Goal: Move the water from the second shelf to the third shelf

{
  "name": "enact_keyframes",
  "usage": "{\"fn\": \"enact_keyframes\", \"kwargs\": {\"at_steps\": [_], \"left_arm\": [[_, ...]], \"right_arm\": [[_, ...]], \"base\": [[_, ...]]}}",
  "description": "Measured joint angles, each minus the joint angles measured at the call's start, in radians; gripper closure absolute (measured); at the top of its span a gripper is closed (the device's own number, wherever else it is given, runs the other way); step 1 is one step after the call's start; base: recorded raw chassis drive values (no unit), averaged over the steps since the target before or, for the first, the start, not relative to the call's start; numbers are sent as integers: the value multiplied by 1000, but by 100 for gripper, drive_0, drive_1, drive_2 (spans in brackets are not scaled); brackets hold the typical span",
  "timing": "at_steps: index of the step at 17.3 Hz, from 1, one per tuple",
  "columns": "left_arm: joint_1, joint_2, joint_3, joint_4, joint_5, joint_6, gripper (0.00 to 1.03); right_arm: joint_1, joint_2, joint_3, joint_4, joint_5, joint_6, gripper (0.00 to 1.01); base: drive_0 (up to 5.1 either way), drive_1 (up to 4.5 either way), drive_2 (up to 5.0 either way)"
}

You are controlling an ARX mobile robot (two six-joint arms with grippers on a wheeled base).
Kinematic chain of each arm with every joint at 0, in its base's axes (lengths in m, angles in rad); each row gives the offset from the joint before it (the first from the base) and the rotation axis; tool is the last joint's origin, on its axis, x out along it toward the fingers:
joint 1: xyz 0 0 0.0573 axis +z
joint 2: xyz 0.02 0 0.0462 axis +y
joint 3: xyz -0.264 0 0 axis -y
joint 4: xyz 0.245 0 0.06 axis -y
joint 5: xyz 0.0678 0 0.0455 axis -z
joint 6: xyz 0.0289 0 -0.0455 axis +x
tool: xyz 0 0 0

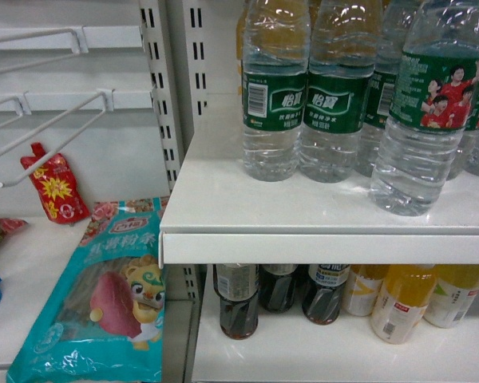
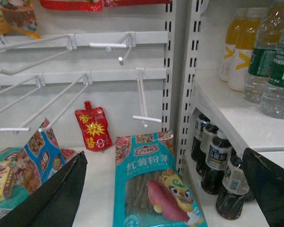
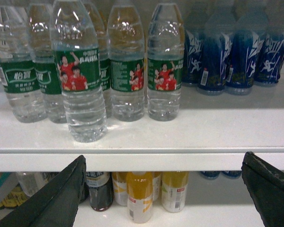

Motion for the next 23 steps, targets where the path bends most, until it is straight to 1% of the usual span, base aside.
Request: {"fn": "enact_keyframes", "kwargs": {"at_steps": [23], "left_arm": [[0,0,0,-5,0,0,5]], "right_arm": [[0,0,0,-5,0,-3,3]], "base": [[0,0,0]]}}
